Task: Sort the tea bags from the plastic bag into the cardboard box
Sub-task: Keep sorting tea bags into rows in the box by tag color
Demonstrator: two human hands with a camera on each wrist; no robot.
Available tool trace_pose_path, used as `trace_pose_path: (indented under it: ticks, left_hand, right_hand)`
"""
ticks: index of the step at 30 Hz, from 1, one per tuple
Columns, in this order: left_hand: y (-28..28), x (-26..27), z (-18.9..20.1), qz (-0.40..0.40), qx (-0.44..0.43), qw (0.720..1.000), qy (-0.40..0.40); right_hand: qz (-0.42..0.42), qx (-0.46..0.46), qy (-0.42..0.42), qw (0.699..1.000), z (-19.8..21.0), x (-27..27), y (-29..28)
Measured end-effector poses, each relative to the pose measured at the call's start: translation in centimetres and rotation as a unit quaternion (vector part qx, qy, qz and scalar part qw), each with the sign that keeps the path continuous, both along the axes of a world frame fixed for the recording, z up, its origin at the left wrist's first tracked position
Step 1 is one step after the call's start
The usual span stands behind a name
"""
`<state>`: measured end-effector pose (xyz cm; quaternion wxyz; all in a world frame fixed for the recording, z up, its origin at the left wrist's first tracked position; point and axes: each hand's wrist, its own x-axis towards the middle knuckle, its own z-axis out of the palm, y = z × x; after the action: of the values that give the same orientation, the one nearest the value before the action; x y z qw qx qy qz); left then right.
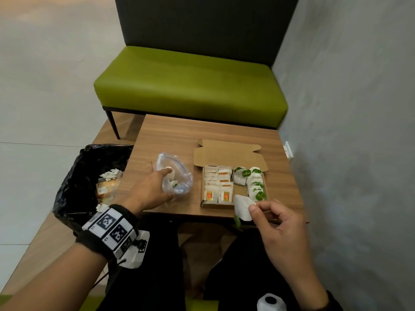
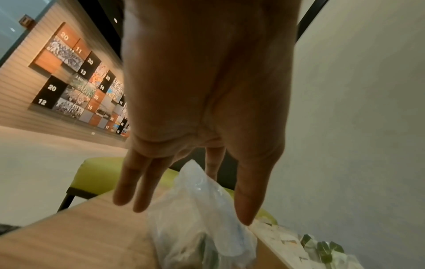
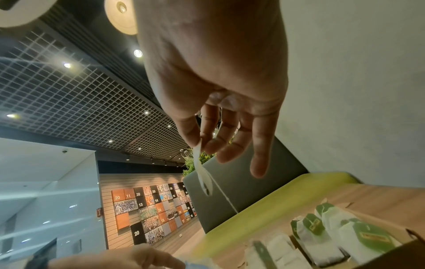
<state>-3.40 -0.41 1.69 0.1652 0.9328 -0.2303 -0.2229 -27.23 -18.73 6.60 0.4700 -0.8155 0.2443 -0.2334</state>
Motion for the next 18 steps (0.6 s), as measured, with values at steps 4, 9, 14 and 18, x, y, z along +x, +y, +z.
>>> trace_pose_path:
  ticks: [4, 9, 14, 18]
  left_hand:
    - [0.4, -0.9, 1.9, -0.012, 0.005, 0.998, -0.063]
    - [0.0, -5.6, 5.1, -0.107, -0.2, 0.974, -0.018]
    - [-0.8, -10.7, 4.1, -0.169, -0.307, 0.928, 0.125]
    - [0.0, -12.2, 2.8, -0.054, -0.395, 0.892, 0.213]
  right_hand:
    - [0.03, 0.017, 0.041, 0.999, -0.5, 0.1, -0.2]
    - [0.165, 0.004, 0.103, 0.981, -0.3, 0.7, -0.7]
    - [0.235, 0.015, 0.101, 0.967, -0.1, 1.6, -0.4]
    - [0.211, 0.074, 0.072, 0.972, -0.2, 1.1, 0.3]
